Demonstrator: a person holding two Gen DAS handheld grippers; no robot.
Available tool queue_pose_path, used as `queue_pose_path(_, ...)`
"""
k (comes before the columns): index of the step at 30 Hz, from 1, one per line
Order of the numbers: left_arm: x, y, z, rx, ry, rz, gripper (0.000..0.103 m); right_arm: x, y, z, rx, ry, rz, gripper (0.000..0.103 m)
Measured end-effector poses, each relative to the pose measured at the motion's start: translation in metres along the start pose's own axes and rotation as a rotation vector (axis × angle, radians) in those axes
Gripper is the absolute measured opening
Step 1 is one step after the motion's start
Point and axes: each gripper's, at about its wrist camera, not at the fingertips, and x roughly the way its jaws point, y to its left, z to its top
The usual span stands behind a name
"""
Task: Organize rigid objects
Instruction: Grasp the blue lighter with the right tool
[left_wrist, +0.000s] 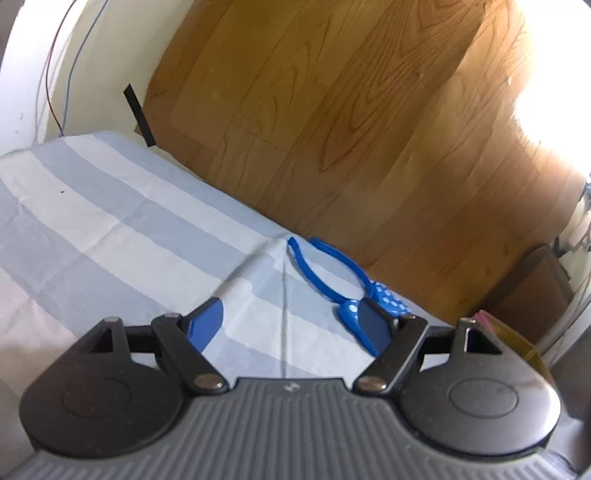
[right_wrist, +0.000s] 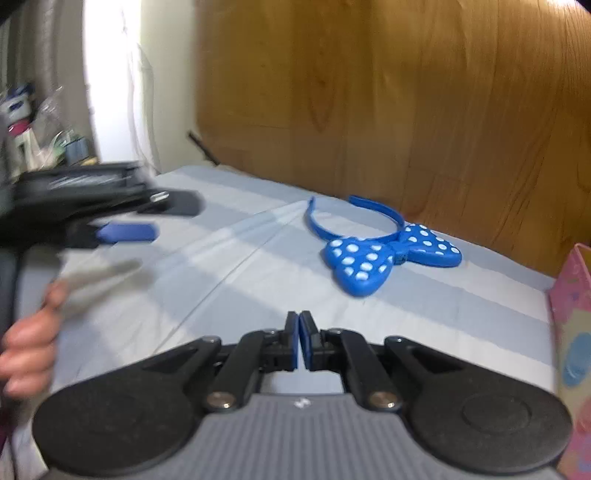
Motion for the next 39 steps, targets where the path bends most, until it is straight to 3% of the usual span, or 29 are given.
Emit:
queue_pose_path(2,0.004,-0.004,-0.004,0.022,0.019,0.013,0.081,-0.010,0.002,-0.009,-0.022,-0.010,-0.038,0.008)
queue_pose_path(4,0.012,-0.009,-0.008,0.061,0.041,0.017,0.081,-0.014,-0.002,-0.013,-0.052,-0.021,-0.088,0.036)
queue_pose_path(9,0.019,-0.023,-0.019,0.161,0.089,-0.017,0.081,-0.005,-0.032,-0.013,-0.035,-0.016,-0.113,0.076)
queue_pose_path(12,0.023,-0.022,-0.021,0.168,0.116,-0.044,0.081,0.016,-0.047,-0.017,-0.022,0.048,-0.132,0.072)
queue_pose_path(13,0.025,-0.021,-0.020,0.163,0.127,-0.053,0.081,0.016,-0.052,-0.019,0.009,0.034,-0.114,0.062)
queue_pose_path(14,0.026,-0.019,-0.020,0.158,0.141,-0.069,0.081,0.016,-0.055,-0.019,0.037,0.035,-0.076,0.051)
queue_pose_path(15,0.028,-0.018,-0.020,0.150,0.155,-0.086,0.081,0.012,-0.056,-0.020,0.065,0.039,-0.022,0.022)
queue_pose_path(16,0.029,-0.017,-0.021,0.147,0.164,-0.100,0.081,0.006,-0.052,-0.022,0.065,0.047,-0.006,0.004)
queue_pose_path(19,0.029,-0.024,-0.025,0.177,0.187,-0.140,0.077,-0.013,-0.028,-0.036,0.022,0.057,0.004,0.003)
queue_pose_path(24,0.025,-0.040,-0.039,0.264,0.207,-0.205,0.073,-0.044,-0.022,-0.070,0.235,0.006,0.055,0.004)
queue_pose_path(27,0.023,-0.035,-0.042,0.184,0.228,-0.169,0.073,-0.052,-0.019,-0.068,0.168,-0.030,0.012,0.010)
queue_pose_path(28,0.020,-0.031,-0.041,0.137,0.230,-0.177,0.073,-0.053,-0.018,-0.063,0.136,-0.043,0.015,0.017)
queue_pose_path(31,0.006,-0.019,-0.046,0.029,0.218,-0.218,0.073,-0.041,-0.016,-0.037,0.037,-0.079,0.034,0.042)
queue_pose_path(34,0.002,-0.012,-0.056,0.008,0.210,-0.207,0.072,-0.010,-0.010,-0.011,-0.055,-0.059,0.006,0.043)
queue_pose_path(37,0.006,-0.011,-0.054,0.013,0.199,-0.224,0.069,0.022,-0.009,0.006,-0.082,-0.026,-0.009,0.053)
queue_pose_path(39,0.010,-0.013,-0.053,0.029,0.195,-0.227,0.068,0.043,-0.011,0.009,-0.097,0.022,-0.018,0.050)
